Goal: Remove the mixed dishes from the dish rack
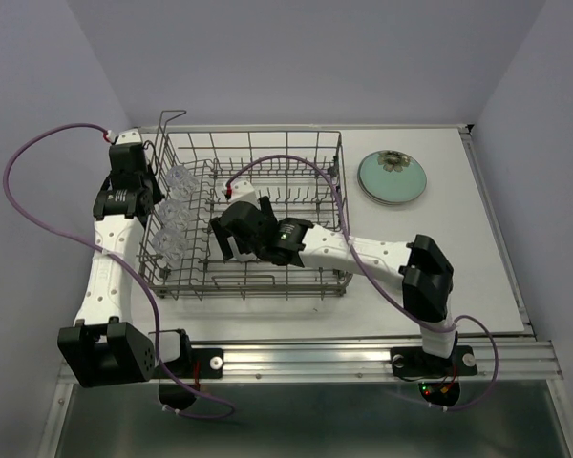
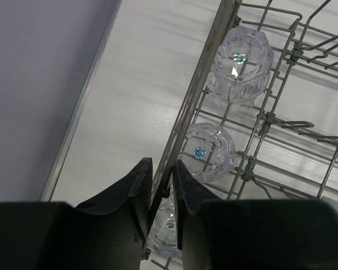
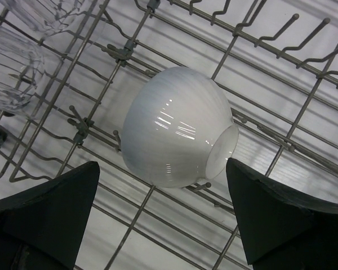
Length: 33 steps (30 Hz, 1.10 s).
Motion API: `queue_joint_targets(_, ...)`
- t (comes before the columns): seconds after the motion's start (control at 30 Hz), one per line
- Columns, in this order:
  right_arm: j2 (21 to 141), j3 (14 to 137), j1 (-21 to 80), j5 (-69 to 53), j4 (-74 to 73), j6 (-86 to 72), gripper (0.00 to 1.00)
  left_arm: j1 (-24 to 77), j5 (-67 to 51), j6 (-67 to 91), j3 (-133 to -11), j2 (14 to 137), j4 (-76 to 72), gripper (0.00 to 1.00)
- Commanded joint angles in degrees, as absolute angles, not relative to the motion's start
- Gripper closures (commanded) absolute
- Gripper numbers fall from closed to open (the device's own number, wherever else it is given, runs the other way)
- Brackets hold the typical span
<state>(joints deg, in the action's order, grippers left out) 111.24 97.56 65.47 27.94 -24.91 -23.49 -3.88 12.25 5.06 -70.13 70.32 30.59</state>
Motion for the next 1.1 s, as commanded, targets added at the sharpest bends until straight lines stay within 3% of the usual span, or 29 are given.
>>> queue_joint_targets(0.0, 112.85, 101.86, 66.88, 37.69, -27.59, -26.45, 0.00, -3.78, 11.87, 4.92, -69.26, 68.20, 29.09, 0.73)
queue_joint_targets(0.17, 115.22, 104.23, 67.41, 42.89, -27.86, -29.09, 0.00, -3.78, 12.13, 4.66, -68.82, 67.06, 28.65, 0.74)
queue_joint_targets(1.07, 125.51, 112.32, 67.41, 45.53, -31.89, -34.63, 0.00, -4.22, 12.39, 4.66, -68.47, 67.06, 27.95, 0.78)
